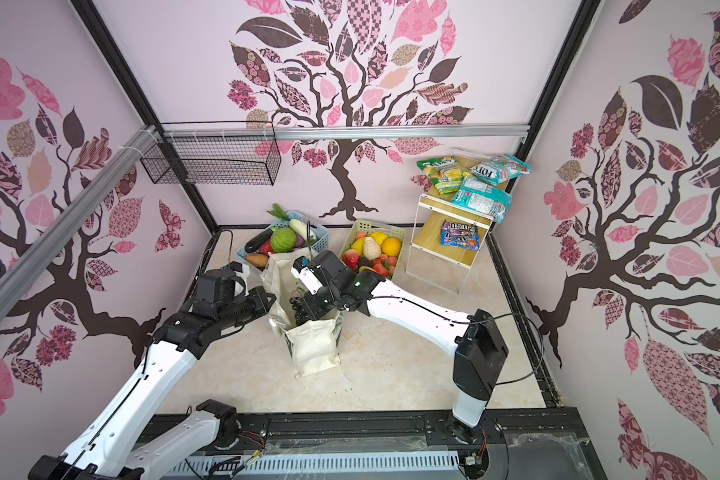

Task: Place the food into the grocery bag and tie it
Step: 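Carry the grapes over the bag and lower them inside with the right gripper, then open the right gripper to drop the grapes and lift out of the bag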

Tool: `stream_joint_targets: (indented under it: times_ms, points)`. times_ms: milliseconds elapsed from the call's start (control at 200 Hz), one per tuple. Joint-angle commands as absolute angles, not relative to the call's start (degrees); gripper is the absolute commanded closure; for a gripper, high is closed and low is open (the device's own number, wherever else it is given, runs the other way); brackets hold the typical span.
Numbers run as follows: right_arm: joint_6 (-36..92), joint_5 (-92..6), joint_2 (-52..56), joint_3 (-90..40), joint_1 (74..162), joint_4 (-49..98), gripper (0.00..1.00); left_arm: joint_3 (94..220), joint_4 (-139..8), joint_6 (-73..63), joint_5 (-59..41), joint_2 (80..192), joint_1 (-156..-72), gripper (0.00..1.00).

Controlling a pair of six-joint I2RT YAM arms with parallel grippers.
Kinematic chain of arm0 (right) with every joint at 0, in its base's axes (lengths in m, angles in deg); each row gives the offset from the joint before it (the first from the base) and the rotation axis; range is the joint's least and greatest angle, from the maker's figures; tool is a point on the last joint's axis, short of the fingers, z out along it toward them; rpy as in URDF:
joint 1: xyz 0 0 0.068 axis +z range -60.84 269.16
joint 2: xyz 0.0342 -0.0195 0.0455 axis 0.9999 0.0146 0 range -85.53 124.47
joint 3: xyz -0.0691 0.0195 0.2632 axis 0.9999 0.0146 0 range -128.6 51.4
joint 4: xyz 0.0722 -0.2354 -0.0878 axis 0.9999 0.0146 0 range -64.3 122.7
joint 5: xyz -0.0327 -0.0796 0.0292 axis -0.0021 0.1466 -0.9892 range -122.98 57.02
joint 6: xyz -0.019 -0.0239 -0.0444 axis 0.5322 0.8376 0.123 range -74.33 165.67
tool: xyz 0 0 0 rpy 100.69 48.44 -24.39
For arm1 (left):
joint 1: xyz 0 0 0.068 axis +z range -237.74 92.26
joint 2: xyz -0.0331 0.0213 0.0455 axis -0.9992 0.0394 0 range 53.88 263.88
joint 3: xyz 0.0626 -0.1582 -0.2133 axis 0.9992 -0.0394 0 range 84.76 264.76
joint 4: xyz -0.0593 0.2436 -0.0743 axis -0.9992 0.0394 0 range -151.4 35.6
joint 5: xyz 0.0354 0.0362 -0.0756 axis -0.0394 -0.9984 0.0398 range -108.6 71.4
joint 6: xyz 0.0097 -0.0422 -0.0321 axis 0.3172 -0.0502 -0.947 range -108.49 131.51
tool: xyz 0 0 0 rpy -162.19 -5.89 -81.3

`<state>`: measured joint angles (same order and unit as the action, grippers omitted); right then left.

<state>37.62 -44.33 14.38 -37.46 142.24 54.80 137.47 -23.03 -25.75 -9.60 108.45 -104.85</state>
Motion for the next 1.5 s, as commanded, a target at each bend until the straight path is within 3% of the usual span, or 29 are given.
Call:
stream_joint_targets:
  times_ms: [0,785,860,1165,1491]
  points:
    - [41.3,-45.3,17.9,-39.7,142.5,56.5,1.00,138.4,-23.2,-24.5,-8.5,107.8,-105.7,0.98]
    - [41.9,-46.2,35.0,-41.6,142.4,56.8,0.97,138.8,-22.7,-22.6,-7.3,106.5,-107.5,0.98]
    - [41.2,-45.6,36.0,-42.6,142.4,57.5,0.91,138.6,-22.7,-22.6,-7.6,106.1,-107.5,0.98]
    - [38.3,-44.0,29.4,-45.2,142.3,61.4,0.52,138.4,-22.4,-24.0,-10.8,106.5,-107.5,0.97]
    - [36.7,-42.6,16.3,-45.0,141.5,61.3,0.37,138.0,-22.1,-24.6,-12.5,106.5,-107.1,0.97]
